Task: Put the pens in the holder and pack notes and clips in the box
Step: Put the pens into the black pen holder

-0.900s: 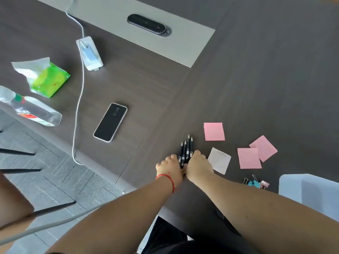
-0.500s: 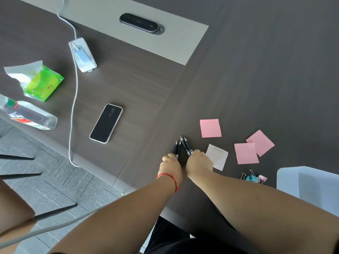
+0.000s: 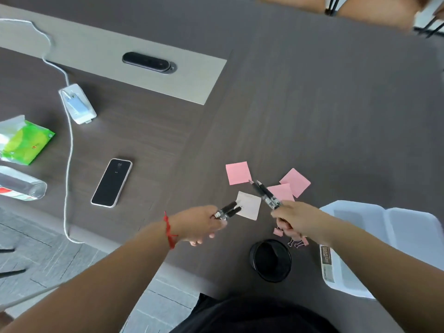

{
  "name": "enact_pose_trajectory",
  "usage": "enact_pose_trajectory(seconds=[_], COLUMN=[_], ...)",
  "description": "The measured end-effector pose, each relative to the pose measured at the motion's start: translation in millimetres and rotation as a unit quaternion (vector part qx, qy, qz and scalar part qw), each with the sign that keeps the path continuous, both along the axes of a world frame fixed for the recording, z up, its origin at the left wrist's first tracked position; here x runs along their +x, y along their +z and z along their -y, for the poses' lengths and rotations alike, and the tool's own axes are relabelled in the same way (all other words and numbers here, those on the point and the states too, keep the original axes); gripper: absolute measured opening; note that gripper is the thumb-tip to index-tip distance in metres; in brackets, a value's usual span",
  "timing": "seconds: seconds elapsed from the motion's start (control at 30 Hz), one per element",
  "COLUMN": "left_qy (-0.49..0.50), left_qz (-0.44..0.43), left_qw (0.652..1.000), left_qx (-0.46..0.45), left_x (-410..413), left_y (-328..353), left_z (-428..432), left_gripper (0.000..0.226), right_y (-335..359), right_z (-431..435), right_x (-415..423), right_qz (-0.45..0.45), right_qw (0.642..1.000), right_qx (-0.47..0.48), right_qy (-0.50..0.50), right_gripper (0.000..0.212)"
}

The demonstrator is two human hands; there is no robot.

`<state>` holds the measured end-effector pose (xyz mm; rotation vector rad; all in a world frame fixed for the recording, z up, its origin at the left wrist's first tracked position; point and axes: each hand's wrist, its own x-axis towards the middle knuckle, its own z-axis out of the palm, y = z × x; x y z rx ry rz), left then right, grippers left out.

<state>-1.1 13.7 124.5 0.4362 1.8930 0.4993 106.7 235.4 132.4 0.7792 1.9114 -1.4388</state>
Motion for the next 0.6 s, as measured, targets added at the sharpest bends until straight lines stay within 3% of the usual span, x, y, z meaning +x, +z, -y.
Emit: enact_pose_trajectory(seconds=[0.1, 0.17, 0.27, 0.37, 0.5, 0.6], left_qy=[-0.162, -0.196, -0.281, -0.371, -0.541, -0.545], left_qz=[0.045, 0.052, -0.023, -0.147, -0.189, -0.210], left_qw=[0.986, 0.979, 0.952, 0.903, 0.802, 0.787], left_qx=[0.002, -0.030, -0.119, -0.159, -0.168, -0.200], left_x=[31, 48, 71, 88, 101, 106], left_y=[21, 7, -7, -13, -18, -29], left_z=[-28, -48, -73, -86, -91, -93], left_gripper=[0.014, 0.016, 0.026, 0.033, 0.031, 0.032], right_y=[14, 18, 16, 1, -15, -13], right_z=[-23, -28, -26, -13, 5, 13], right_x=[48, 71, 87, 90, 97, 98], right_qz=[0.042, 0.071, 0.125, 0.122, 0.089, 0.049], right_qw=[0.999, 0.994, 0.963, 0.930, 0.886, 0.867], right_qx=[-0.018, 0.024, 0.094, 0.175, 0.298, 0.330], right_qy=[0.022, 0.083, 0.222, 0.298, 0.344, 0.369], right_gripper=[0.026, 0.023, 0.017, 0.019, 0.026, 0.031])
